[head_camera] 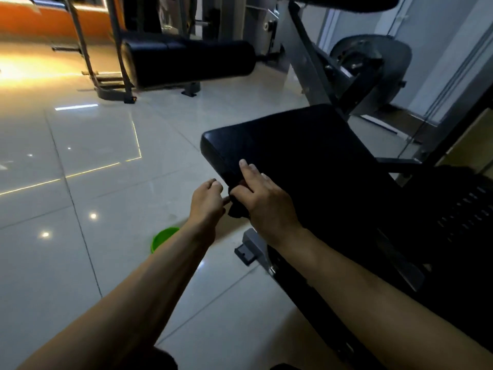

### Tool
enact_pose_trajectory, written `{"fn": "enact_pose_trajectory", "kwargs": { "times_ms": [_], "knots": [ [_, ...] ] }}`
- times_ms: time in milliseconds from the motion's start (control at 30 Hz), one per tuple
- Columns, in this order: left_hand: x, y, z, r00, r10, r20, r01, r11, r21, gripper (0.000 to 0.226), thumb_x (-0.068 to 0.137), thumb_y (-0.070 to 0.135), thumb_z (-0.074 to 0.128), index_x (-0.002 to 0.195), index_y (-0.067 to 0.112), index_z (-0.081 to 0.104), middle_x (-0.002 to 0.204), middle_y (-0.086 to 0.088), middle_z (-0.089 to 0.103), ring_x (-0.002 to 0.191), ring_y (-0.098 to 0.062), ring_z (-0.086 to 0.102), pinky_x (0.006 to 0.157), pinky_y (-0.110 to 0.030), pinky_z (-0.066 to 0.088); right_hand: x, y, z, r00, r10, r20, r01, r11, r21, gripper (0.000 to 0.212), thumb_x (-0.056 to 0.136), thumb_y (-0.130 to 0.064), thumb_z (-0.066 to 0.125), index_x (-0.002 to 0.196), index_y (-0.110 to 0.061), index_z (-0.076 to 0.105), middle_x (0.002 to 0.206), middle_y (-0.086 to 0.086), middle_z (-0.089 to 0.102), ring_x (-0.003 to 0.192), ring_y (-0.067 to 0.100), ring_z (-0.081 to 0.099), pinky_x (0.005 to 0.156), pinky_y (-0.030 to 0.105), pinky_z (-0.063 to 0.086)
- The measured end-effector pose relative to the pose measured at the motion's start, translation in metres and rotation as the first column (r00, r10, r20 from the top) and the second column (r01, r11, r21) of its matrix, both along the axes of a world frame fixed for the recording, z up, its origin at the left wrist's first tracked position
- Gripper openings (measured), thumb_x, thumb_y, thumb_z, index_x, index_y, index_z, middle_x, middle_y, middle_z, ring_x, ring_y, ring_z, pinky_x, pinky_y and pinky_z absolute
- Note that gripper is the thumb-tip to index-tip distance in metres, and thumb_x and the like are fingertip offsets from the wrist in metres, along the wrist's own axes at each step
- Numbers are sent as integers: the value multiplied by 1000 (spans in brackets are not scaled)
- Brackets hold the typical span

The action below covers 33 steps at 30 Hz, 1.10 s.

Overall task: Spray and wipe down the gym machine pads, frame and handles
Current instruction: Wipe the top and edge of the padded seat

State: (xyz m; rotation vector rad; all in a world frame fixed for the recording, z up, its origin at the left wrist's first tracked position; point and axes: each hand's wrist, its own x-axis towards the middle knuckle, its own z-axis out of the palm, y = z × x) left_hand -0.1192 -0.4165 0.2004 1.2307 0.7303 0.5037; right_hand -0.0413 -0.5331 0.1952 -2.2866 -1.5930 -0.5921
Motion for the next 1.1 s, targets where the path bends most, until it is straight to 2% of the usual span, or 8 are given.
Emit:
{"fn": "enact_pose_trajectory", "kwargs": {
  "times_ms": [333, 433, 533, 633, 733, 867, 1000, 1100],
  "knots": [
    [25, 115, 23, 994, 19, 111, -11, 998, -66, 28, 103, 24, 48, 102, 4, 67, 95, -14, 72, 85, -23, 69, 79, -39, 59, 21, 139, 49, 993, -108, 45, 110, 993, -41, 23, 98, -17, 56, 119, -20, 66, 160, 19, 41, 144, 37, 47, 114, 48, 43],
    [33, 144, 33, 977, 58, 203, -38, 994, -103, 30, 103, 33, 54, 103, 7, 68, 103, -13, 75, 97, -28, 73, 83, -41, 61, 20, 176, 79, 961, -252, -118, 256, 966, 20, 24, 101, -30, 59, 125, -27, 60, 147, 7, 56, 125, 34, 60, 92, 43, 52],
    [39, 160, 52, 929, -162, 332, 184, 982, -36, 32, 106, 37, 52, 114, 13, 71, 109, -7, 77, 105, -22, 73, 90, -37, 60, 23, 202, 101, 846, -284, -451, 295, 954, -47, 67, 102, -26, 55, 160, -28, 21, 150, 3, 52, 136, 31, 49, 107, 44, 43],
    [47, 169, 58, 886, -290, 361, 331, 942, -58, 23, 105, 18, 53, 120, 8, 67, 100, -12, 77, 90, -26, 75, 71, -31, 60, 22, 189, 109, 661, -274, -698, 191, 962, -197, 101, 95, -22, 52, 159, -41, -23, 172, -3, 15, 159, 23, -1, 129, 54, 5],
    [59, 184, 42, 945, -266, 191, 272, 962, -4, 25, 103, 14, 51, 123, 14, 66, 82, -6, 69, 63, -22, 61, 53, -30, 48, 47, 160, 102, 596, -417, -686, 429, 888, -166, 79, 104, -25, 44, 166, -31, -5, 174, -7, -1, 150, 5, -14, 128, 49, -6],
    [69, 188, 22, 799, -569, 193, 556, 822, 120, 32, 108, 22, 48, 121, 45, 66, 95, 10, 75, 74, -7, 67, 71, -28, 49, 78, 138, 72, 430, -751, -501, 704, 626, -335, 70, 110, -53, 18, 166, -17, -4, 173, 2, -12, 159, 20, -11, 127, 52, -7],
    [105, 190, 14, 682, -699, 213, 701, 709, 81, 39, 108, 17, 47, 142, 31, 60, 127, 10, 71, 111, -6, 69, 102, -26, 49, 85, 137, 58, 438, -767, -469, 729, 608, -314, 67, 109, -54, 16, 166, -22, -2, 173, -5, -12, 158, 14, -13, 126, 47, -9],
    [139, 189, 18, 606, -768, 210, 763, 635, 120, 41, 107, 14, 48, 146, 24, 57, 138, 5, 65, 121, -2, 63, 97, -15, 47, 85, 139, 56, 435, -769, -468, 756, 595, -274, 64, 110, -50, 18, 166, -25, 0, 173, -6, -11, 158, 13, -15, 127, 46, -9]
  ]
}}
